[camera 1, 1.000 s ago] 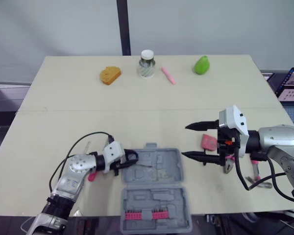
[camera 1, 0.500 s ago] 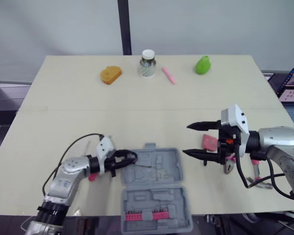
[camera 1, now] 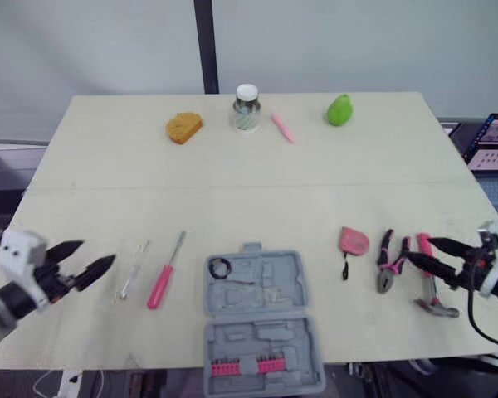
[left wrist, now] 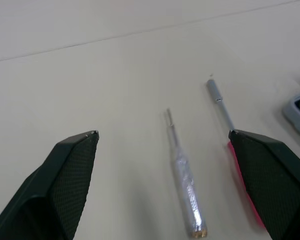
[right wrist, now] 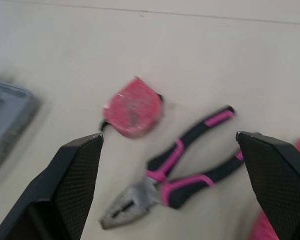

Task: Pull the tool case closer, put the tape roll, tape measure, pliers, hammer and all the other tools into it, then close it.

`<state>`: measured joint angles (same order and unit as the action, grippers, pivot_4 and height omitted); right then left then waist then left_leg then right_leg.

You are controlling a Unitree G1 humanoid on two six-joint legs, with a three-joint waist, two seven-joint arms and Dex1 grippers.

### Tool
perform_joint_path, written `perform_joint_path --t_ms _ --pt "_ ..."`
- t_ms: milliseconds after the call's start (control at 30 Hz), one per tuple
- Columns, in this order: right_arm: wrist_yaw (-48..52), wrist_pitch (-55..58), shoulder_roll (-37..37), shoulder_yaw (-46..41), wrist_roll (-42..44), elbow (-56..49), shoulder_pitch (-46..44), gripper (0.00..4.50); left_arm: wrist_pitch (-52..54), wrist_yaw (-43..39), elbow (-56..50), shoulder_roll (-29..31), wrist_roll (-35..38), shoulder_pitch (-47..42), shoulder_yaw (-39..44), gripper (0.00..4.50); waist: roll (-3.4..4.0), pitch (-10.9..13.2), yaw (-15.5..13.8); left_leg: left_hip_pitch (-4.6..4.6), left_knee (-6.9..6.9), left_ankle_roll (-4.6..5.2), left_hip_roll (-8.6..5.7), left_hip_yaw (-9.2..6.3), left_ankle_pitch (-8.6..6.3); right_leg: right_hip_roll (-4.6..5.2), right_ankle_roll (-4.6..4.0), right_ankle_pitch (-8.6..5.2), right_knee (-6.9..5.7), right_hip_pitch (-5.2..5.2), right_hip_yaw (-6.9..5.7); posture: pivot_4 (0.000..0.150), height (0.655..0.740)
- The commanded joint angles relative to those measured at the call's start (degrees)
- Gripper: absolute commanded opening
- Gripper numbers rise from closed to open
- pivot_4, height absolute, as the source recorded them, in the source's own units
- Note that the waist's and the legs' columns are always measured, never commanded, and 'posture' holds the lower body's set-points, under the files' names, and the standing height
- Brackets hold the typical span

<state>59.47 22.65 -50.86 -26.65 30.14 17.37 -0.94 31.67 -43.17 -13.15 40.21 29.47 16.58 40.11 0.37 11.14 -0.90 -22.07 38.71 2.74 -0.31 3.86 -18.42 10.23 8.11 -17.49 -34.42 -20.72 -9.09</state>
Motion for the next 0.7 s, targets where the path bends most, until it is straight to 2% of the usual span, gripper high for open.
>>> perform_joint_path --t_ms 33,233,367,500,700 --pt "0.15 -6.64 -2.18 -2.90 -2.62 9.94 -2.39 4.50 -3.14 0.36 1.70 -0.81 -0.33 3.33 5.57 4.47 0.01 0.01 0.04 0.01 0.00 -0.03 0.01 0.00 -0.03 0.01 -0.01 0.00 0.13 -0.01 0.01 0.150 0.7400" --pt "-2.40 -16.02 -3.91 -2.78 -7.37 26.32 -7.34 4.50 -7.70 2.05 6.57 -2.29 -1.25 5.78 9.36 4.47 0.02 0.01 -0.20 0.01 -0.02 -0.08 0.02 -0.03 -0.19 0.07 -0.02 -0.01 0.29 -0.02 0.01 0.150 0.7400" --pt "-2.37 -19.27 -5.01 -2.47 -8.67 32.81 -9.27 4.50 -9.60 3.30 8.67 -2.32 -1.50 5.79 10.02 4.47 0.05 0.02 -0.03 0.00 -0.12 -0.08 0.02 -0.01 -0.23 0.07 -0.02 -0.01 0.42 -0.01 -0.02 0.150 0.7400" --pt "-1.60 -20.59 -5.45 -1.87 -9.25 34.88 -10.11 4.50 -10.76 3.56 10.41 -1.98 -1.59 5.18 9.48 4.47 0.06 0.02 0.65 0.01 -0.15 -0.08 0.02 -0.01 -0.22 0.07 -0.02 -0.01 0.43 0.00 -0.03 0.150 0.7400" --pt "-1.11 -19.60 -4.82 -2.02 -8.74 32.06 -9.31 4.50 -11.54 3.52 12.70 -1.04 -2.26 3.17 7.16 4.47 0.07 0.01 1.14 0.02 -0.16 -0.09 0.03 0.00 -0.23 0.10 -0.01 0.00 0.41 0.00 -0.02 0.150 0.7400"
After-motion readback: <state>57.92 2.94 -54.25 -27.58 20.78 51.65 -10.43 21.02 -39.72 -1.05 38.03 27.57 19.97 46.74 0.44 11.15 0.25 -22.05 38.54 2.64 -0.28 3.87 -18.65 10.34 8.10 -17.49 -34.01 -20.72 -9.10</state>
